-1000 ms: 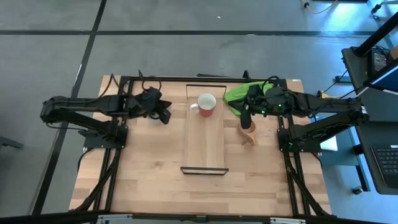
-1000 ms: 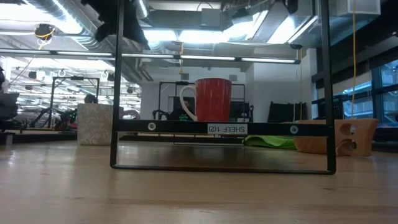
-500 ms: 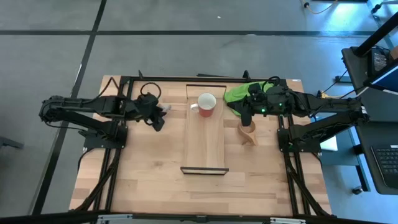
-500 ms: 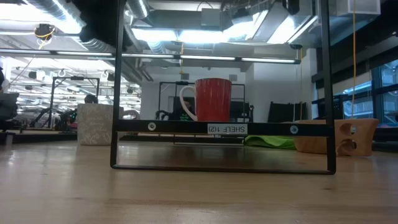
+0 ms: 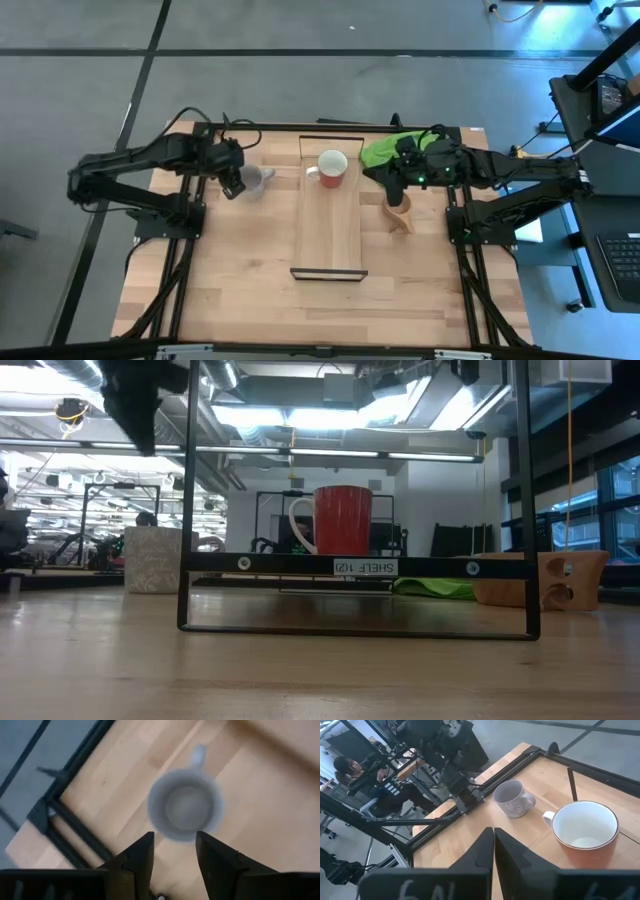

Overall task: Stack small to large cups/mugs on shelf
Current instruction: Put the gray mug on the shelf

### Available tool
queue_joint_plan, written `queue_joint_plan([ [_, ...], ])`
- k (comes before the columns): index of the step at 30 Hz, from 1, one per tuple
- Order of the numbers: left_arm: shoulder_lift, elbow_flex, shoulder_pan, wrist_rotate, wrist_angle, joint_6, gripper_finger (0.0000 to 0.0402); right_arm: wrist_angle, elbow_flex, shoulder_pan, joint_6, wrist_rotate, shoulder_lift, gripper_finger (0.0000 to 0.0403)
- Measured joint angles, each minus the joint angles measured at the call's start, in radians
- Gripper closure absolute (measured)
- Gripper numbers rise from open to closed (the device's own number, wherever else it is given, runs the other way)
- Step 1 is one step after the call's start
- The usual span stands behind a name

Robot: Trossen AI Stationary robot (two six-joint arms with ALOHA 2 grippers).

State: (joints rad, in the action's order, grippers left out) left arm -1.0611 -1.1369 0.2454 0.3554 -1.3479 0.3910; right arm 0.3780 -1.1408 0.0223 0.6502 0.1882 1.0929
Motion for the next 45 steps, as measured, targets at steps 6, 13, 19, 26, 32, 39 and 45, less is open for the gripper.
queue_joint_plan([
  [6,-0.036,0.023,0.111,0.024,0.095,-0.067,0.0264,0.009,0.000,0.000,0.037,0.002,0.016,0.0386],
  [13,-0.071,0.027,0.259,-0.023,0.133,-0.111,0.0272,-0.002,0.000,0.008,0.075,-0.050,0.037,0.0386],
  [19,-0.131,0.027,0.388,-0.135,0.137,-0.114,0.0332,-0.020,0.000,0.009,0.086,-0.069,0.042,0.0386],
  [26,-0.227,0.027,0.456,-0.138,0.161,-0.114,0.0397,-0.020,0.000,0.009,0.106,-0.069,0.042,0.0386],
  [32,-0.299,0.027,0.487,-0.286,0.295,-0.161,0.0399,-0.020,0.000,0.009,0.123,-0.069,0.042,0.0386],
  [39,-0.308,0.027,0.384,-0.388,0.390,-0.233,0.0401,-0.014,0.000,0.009,0.131,-0.069,0.042,0.0386],
  [45,-0.308,0.027,0.295,-0.409,0.404,-0.331,0.0401,-0.014,0.000,0.009,0.131,-0.068,0.042,0.0386],
])
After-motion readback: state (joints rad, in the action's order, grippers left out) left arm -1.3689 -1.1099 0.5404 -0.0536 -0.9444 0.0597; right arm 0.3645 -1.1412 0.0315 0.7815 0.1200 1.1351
